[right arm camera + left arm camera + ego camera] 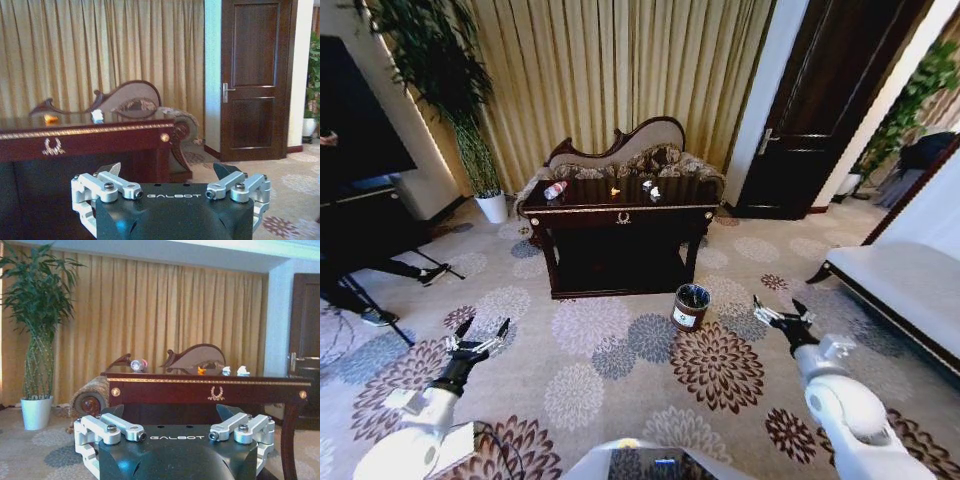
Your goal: Move to the front of the table and place the trash on the table into the trash bin.
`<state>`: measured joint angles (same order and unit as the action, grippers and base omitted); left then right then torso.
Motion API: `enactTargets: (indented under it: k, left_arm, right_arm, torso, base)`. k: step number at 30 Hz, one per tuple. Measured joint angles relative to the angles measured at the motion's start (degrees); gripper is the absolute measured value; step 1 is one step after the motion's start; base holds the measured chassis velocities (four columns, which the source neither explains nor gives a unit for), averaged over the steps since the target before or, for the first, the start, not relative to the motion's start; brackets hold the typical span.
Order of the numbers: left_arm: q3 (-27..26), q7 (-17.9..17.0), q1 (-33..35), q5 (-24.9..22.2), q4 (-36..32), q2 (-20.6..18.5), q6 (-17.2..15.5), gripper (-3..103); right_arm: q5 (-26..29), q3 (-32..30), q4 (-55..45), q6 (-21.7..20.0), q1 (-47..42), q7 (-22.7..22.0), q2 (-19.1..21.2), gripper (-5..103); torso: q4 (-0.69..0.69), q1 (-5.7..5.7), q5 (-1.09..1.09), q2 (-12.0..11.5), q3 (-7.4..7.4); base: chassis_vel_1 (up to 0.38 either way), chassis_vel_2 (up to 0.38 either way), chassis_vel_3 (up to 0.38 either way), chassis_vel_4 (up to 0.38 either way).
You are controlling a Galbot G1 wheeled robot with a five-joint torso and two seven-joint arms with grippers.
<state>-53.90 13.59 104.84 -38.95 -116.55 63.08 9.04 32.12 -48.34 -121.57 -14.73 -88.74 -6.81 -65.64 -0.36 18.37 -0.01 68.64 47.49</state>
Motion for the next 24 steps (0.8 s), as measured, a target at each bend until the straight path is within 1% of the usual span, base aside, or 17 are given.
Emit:
enactTargets:
  k: [4,6,7,8,10,11,12,13,14,19,21,24]
  left_arm:
    - [-0.5,0.0,-0.6,-0.7,-0.9,1.0,-0.9,100]
    - [-0.6,-0.6,-1.1,-1.1,-2.3,2.2,-2.3,100]
    - [-0.6,-0.6,-1.1,-1.1,-2.3,2.2,-2.3,100]
    - [-0.3,-1.9,-1.3,-0.9,-3.4,3.2,-3.0,100]
    - [-0.2,-2.5,-1.4,-0.3,-3.8,3.6,-3.4,100]
    - [0.0,-3.4,-1.5,0.4,-4.1,3.9,-3.6,100]
    - [0.0,-3.4,-1.5,0.4,-4.1,3.9,-3.6,100]
    - [0.0,-4.7,-1.7,1.0,-4.1,4.0,-3.8,100]
    - [0.0,-5.1,-1.8,1.4,-3.8,3.9,-3.8,100]
    - [-1.2,-5.2,-2.0,1.8,-2.9,3.0,-3.6,100]
    - [-2.2,-5.3,-1.8,1.3,-2.4,2.6,-3.4,100]
    - [-2.9,-5.3,-1.5,0.5,-2.0,2.5,-3.3,100]
  right_arm:
    - [0.7,0.3,-1.3,-1.4,1.0,0.0,-1.6,100]
    - [1.0,0.3,-2.3,-2.1,1.1,0.0,-3.0,100]
    - [1.0,0.3,-2.3,-2.1,1.1,0.0,-3.0,100]
    - [1.0,0.5,-2.6,-2.2,1.2,0.0,-4.0,100]
    - [1.0,0.6,-2.6,-2.2,1.3,0.0,-4.3,100]
    - [1.0,0.6,-2.6,-2.2,1.4,0.0,-4.5,100]
    - [1.0,0.6,-2.6,-2.2,1.4,0.0,-4.5,100]
    - [1.0,0.3,-2.6,-2.2,1.3,0.0,-4.5,100]
    - [1.0,0.0,-2.5,-2.1,1.0,0.0,-4.5,100]
    - [1.0,-0.8,-1.9,-1.4,-0.1,0.0,-4.3,100]
    - [1.0,-1.0,-1.3,-0.4,-0.5,0.0,-4.4,100]
    - [1.0,-1.0,-1.1,0.0,-0.7,0.0,-4.7,100]
  torso:
    - [-0.01,0.00,0.01,0.0,0.00]
    - [-0.02,0.00,0.00,0.0,0.00]
    - [-0.02,0.00,0.00,0.0,0.00]
    - [-0.02,0.00,0.01,0.0,0.00]
    - [-0.02,0.00,0.01,0.0,0.00]
    - [-0.02,0.00,0.01,0.0,0.00]
    - [-0.02,0.00,0.01,0.0,0.00]
    - [-0.01,0.00,0.01,0.0,0.00]
    - [-0.02,0.00,0.01,0.0,0.00]
    - [-0.02,0.00,0.01,0.0,0.00]
    - [-0.02,0.00,0.01,0.0,0.00]
    - [-0.02,0.00,0.01,0.0,0.00]
  base:
    - [0.000,0.000,0.000,0.000]
    - [0.000,0.000,0.000,0.000]
    - [0.000,0.000,0.000,0.000]
    - [0.000,0.000,0.000,0.000]
    - [0.000,0.000,0.000,0.000]
    - [0.000,0.000,0.000,0.000]
    - [0.000,0.000,0.000,0.000]
    - [0.000,0.000,0.000,0.000]
    - [0.000,0.000,0.000,0.000]
    - [0.000,0.000,0.000,0.000]
    - [0.000,0.000,0.000,0.000]
    - [0.000,0.000,0.000,0.000]
